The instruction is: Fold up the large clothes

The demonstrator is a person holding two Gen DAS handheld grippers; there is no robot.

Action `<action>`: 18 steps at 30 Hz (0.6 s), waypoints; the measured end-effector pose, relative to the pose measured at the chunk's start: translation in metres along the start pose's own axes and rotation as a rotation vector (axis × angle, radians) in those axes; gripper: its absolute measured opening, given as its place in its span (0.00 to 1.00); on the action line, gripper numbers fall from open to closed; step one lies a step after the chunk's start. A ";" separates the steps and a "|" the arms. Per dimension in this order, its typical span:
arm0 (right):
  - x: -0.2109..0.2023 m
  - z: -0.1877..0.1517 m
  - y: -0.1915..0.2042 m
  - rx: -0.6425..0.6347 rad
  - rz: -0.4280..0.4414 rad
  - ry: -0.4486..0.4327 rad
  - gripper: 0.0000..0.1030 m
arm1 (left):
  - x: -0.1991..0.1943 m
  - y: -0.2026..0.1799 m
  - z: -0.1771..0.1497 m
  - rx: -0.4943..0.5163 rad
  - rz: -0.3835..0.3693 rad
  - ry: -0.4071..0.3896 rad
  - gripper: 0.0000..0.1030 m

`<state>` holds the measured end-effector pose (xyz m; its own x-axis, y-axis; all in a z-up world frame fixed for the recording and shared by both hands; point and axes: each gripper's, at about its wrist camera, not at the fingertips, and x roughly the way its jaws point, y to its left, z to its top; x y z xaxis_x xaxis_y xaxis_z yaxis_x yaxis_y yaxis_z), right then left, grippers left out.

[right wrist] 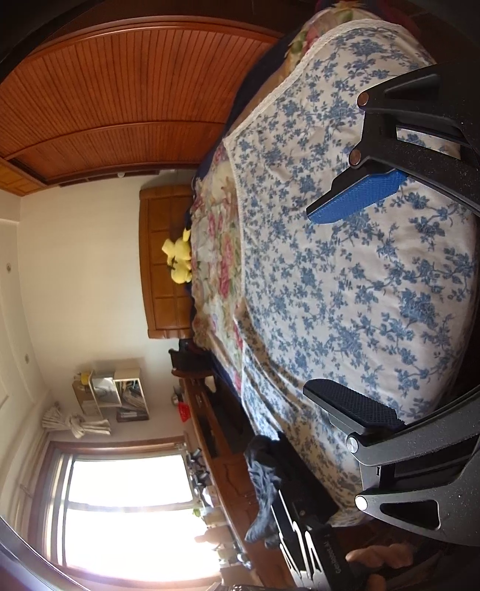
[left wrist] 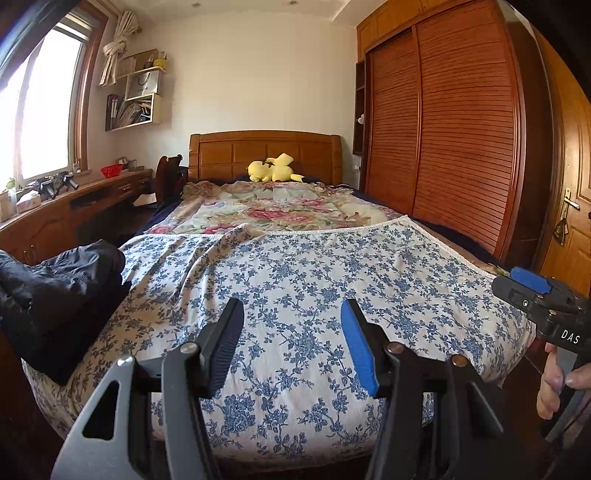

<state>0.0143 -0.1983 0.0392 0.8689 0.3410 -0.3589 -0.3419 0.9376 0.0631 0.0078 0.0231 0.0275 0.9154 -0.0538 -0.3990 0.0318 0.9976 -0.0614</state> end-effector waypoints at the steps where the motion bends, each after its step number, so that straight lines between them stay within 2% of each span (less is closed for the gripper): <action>1: 0.000 0.000 0.000 0.003 0.003 0.001 0.85 | 0.001 0.000 0.000 -0.001 -0.002 0.001 0.52; 18: 0.000 0.000 0.003 -0.015 -0.006 -0.006 0.85 | 0.003 0.001 -0.004 0.000 -0.005 0.008 0.52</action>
<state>0.0136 -0.1958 0.0391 0.8729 0.3358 -0.3538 -0.3419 0.9386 0.0474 0.0092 0.0241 0.0226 0.9120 -0.0590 -0.4060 0.0364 0.9973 -0.0631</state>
